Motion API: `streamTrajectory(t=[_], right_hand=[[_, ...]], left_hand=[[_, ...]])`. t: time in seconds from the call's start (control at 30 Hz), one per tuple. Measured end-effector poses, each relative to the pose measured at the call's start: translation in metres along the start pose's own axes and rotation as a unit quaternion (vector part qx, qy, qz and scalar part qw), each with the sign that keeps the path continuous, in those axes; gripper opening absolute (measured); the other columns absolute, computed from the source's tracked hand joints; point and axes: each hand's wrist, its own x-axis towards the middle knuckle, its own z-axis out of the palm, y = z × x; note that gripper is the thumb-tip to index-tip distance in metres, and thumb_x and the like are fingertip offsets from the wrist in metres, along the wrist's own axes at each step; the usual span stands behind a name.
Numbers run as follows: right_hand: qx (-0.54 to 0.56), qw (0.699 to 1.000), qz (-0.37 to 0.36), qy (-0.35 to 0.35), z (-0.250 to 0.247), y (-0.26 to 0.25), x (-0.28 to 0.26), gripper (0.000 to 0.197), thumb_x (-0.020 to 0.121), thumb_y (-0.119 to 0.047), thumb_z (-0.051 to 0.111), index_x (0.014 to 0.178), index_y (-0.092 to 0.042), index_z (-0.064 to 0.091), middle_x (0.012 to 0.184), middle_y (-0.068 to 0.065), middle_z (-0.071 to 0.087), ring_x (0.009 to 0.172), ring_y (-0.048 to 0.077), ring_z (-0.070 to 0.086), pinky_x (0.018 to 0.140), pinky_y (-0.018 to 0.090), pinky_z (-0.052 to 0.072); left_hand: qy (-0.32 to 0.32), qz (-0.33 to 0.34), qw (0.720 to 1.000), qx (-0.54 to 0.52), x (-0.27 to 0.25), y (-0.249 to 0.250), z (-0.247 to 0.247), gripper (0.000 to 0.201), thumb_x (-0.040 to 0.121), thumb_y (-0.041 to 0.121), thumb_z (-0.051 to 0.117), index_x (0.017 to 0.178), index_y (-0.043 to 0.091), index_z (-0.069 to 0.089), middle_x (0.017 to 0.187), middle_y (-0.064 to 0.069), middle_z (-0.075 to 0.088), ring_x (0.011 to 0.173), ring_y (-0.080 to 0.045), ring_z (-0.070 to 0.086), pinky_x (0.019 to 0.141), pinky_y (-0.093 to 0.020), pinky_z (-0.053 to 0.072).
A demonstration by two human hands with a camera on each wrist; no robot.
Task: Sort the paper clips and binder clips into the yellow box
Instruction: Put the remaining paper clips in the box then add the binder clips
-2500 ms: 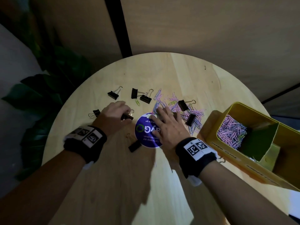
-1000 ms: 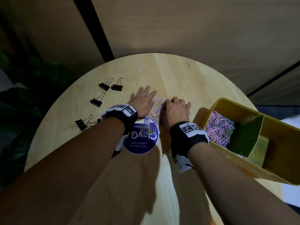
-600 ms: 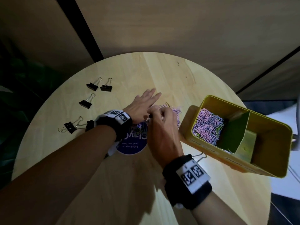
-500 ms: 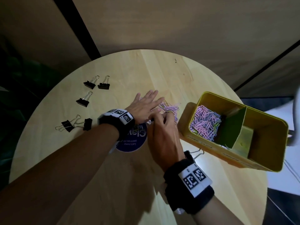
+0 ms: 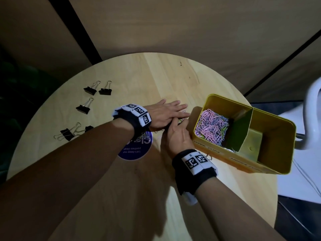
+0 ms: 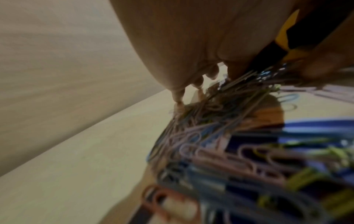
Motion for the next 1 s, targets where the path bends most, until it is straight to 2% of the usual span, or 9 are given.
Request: streamTrajectory(t=[0.07, 0.2, 0.43, 0.57, 0.67, 0.8, 0.87, 0.93, 1.0], right_hand=[[-0.051, 0.997, 0.005, -0.057, -0.001, 0.003, 0.004, 0.044, 0.098, -0.01, 0.032, 0.138, 0.005, 0.025, 0.143, 0.034, 0.024, 0.126, 0.04, 0.045, 0.102, 0.047, 0.04], [-0.069, 0.994, -0.025, -0.075, -0.002, 0.007, -0.002, 0.032, 0.099, -0.014, 0.034, 0.128, -0.002, 0.035, 0.127, 0.023, 0.036, 0.095, 0.04, 0.061, 0.072, 0.038, 0.042], [-0.099, 0.983, -0.117, -0.102, -0.02, 0.003, -0.03, 0.033, 0.1, -0.032, 0.04, 0.12, -0.008, 0.047, 0.114, 0.01, 0.046, 0.09, 0.029, 0.059, 0.078, 0.038, 0.047], [-0.042, 0.987, -0.155, -0.017, -0.044, -0.006, -0.044, 0.025, 0.101, -0.033, 0.036, 0.106, -0.01, 0.048, 0.097, 0.007, 0.052, 0.075, 0.021, 0.049, 0.067, 0.032, 0.041], [0.008, 0.99, -0.138, 0.011, -0.061, -0.023, -0.038, 0.023, 0.101, -0.034, 0.035, 0.1, -0.012, 0.044, 0.091, 0.006, 0.047, 0.075, 0.023, 0.049, 0.066, 0.033, 0.037], [-0.006, 0.995, -0.101, 0.021, -0.07, -0.058, -0.006, 0.025, 0.1, -0.029, 0.039, 0.109, -0.006, 0.045, 0.106, 0.018, 0.051, 0.093, 0.036, 0.054, 0.073, 0.036, 0.035], [-0.053, 0.996, -0.069, 0.002, -0.064, -0.073, 0.018, 0.029, 0.1, -0.025, 0.038, 0.118, -0.003, 0.045, 0.117, 0.02, 0.049, 0.106, 0.038, 0.054, 0.081, 0.038, 0.04], [-0.125, 0.99, -0.057, -0.034, -0.051, -0.079, 0.042, 0.033, 0.099, -0.022, 0.04, 0.124, -0.001, 0.045, 0.124, 0.019, 0.047, 0.112, 0.036, 0.054, 0.082, 0.035, 0.04], [-0.178, 0.98, -0.048, -0.076, -0.037, -0.075, 0.062, 0.04, 0.096, -0.025, 0.049, 0.127, -0.001, 0.045, 0.127, 0.019, 0.046, 0.113, 0.034, 0.055, 0.086, 0.034, 0.045]], left_hand=[[0.004, -0.004, 1.0, -0.003, -0.004, -0.002, 0.005, 0.049, 0.101, 0.024, 0.025, 0.147, 0.036, 0.012, 0.159, 0.005, -0.003, 0.146, -0.017, -0.006, 0.116, -0.056, 0.006], [0.034, -0.024, 0.997, -0.061, -0.026, -0.005, 0.022, 0.045, 0.102, 0.032, 0.022, 0.146, 0.037, 0.016, 0.159, 0.008, -0.002, 0.145, -0.013, -0.008, 0.117, -0.049, -0.001], [0.046, -0.083, 0.982, -0.161, -0.061, -0.002, 0.043, 0.044, 0.101, 0.039, 0.013, 0.145, 0.037, 0.02, 0.158, 0.01, 0.0, 0.143, -0.005, -0.01, 0.118, -0.041, -0.006], [0.003, -0.082, 0.994, -0.071, -0.074, 0.011, 0.041, 0.03, 0.098, 0.02, 0.032, 0.122, 0.025, 0.049, 0.158, -0.002, 0.01, 0.146, -0.025, -0.004, 0.115, -0.057, 0.008], [0.058, -0.06, 0.987, -0.14, -0.084, 0.026, 0.034, 0.022, 0.098, 0.02, 0.031, 0.113, 0.024, 0.047, 0.143, -0.005, 0.035, 0.142, -0.026, 0.016, 0.113, -0.059, 0.013], [0.112, -0.123, 0.961, -0.219, -0.062, 0.061, 0.01, 0.061, 0.081, 0.031, 0.034, 0.13, -0.005, 0.037, 0.118, -0.022, 0.047, 0.121, -0.038, 0.041, 0.108, -0.051, 0.029], [0.03, -0.21, 0.952, -0.222, -0.052, 0.074, 0.007, 0.063, 0.082, 0.026, 0.033, 0.132, -0.012, 0.034, 0.127, -0.028, 0.044, 0.13, -0.038, 0.036, 0.108, -0.037, 0.027], [-0.007, -0.205, 0.955, -0.216, -0.051, 0.081, -0.001, 0.046, 0.096, 0.011, 0.04, 0.136, -0.011, 0.031, 0.142, -0.026, 0.037, 0.136, -0.032, 0.033, 0.105, -0.029, 0.023], [-0.012, -0.2, 0.954, -0.225, -0.047, 0.073, 0.023, 0.051, 0.097, 0.013, 0.045, 0.141, -0.005, 0.027, 0.149, -0.017, 0.03, 0.139, -0.025, 0.028, 0.108, -0.026, 0.018]])
